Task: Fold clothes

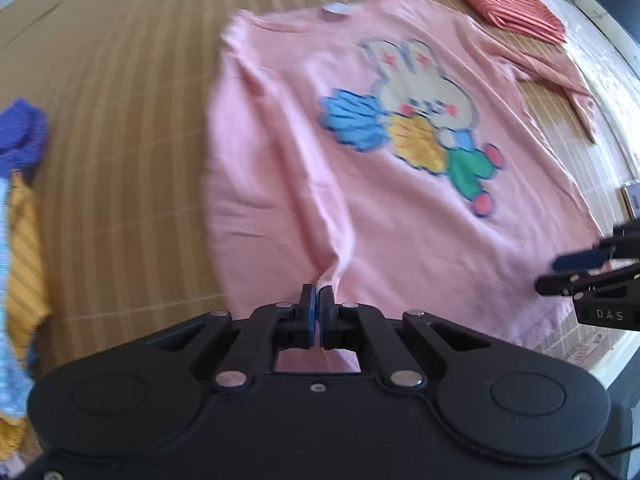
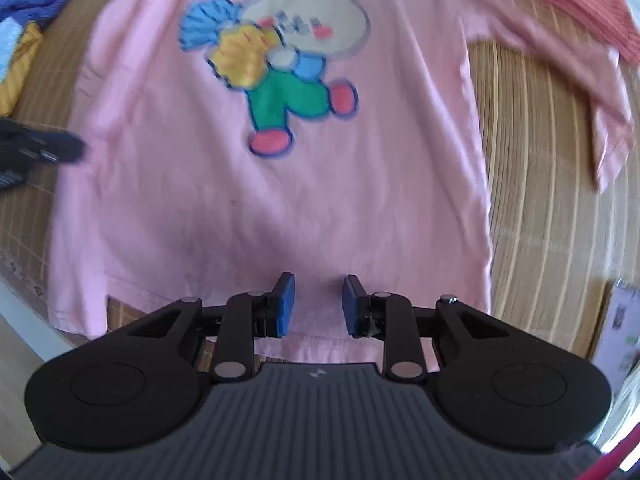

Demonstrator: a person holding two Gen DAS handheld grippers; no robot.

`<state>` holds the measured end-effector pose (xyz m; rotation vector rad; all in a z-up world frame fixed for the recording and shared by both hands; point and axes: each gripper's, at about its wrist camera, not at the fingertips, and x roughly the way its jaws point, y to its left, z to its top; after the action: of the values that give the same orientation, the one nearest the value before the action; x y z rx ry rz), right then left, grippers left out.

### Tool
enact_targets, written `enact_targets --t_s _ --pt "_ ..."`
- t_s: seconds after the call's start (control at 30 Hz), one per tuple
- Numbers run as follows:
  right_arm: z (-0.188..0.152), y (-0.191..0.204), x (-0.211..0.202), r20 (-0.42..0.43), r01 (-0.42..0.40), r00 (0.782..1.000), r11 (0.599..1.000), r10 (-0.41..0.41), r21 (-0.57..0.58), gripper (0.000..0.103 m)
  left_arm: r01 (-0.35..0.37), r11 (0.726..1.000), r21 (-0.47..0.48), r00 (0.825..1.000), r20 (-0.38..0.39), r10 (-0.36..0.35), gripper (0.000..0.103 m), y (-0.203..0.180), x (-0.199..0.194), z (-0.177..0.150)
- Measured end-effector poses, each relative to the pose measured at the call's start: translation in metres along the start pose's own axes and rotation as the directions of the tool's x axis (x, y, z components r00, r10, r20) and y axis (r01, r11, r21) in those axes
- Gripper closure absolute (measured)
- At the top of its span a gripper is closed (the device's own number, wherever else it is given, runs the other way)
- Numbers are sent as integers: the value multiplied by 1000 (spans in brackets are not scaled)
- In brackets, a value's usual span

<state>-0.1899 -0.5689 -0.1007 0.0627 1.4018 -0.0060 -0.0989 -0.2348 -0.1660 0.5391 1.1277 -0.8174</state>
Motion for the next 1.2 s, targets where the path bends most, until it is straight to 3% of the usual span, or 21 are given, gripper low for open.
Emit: enact_targets --t_s 0.13,0.3,0.43,0.5,0.53,0.63,0.7,0.77,0.83,0.9,1.07,1.13,1.2 --pt "3 -6 0 -11 -30 999 999 30 24 72 -141 989 -48 989 44 143 100 58 -29 9" --pt "7 -11 0 -21 -50 998 998 51 34 72 -321 939 -126 943 46 328 100 127 -52 22" --pt "10 -8 1 -28 -38 999 999 39 15 72 -345 923 -170 931 58 359 98 155 -48 25" --pt "12 -6 1 -36 -36 999 999 36 4 72 -347 923 -167 934 29 356 95 162 -45 25" --pt "12 -6 1 -39 -38 999 999 38 4 72 -351 922 -163 933 17 359 89 160 -43 27" --pt "14 -7 1 -44 -48 998 999 49 13 71 -370 915 -157 923 48 382 55 143 -50 20" --pt "14 -8 1 -45 -54 997 998 55 22 71 -349 925 -147 930 63 361 56 126 -56 13" --pt "15 -8 0 -44 -56 997 998 57 26 70 -295 945 -141 950 62 306 56 108 -63 1" --pt "15 -6 0 -44 -58 997 998 59 31 67 -170 977 -129 983 44 177 57 84 -62 -10" --pt "15 -3 -1 -45 -65 997 997 66 32 59 -31 994 -102 1000 -6 31 58 53 -55 -26" --pt "12 8 1 -53 -40 998 999 39 -24 54 128 992 4 984 -124 -127 63 -17 -27 -62" --pt "11 9 0 -53 -42 998 999 40 -28 54 148 989 11 979 -140 -145 63 -30 -18 -71" --pt "11 8 -1 -52 -48 998 999 47 -23 54 122 992 11 983 -137 -120 64 -34 -8 -76"
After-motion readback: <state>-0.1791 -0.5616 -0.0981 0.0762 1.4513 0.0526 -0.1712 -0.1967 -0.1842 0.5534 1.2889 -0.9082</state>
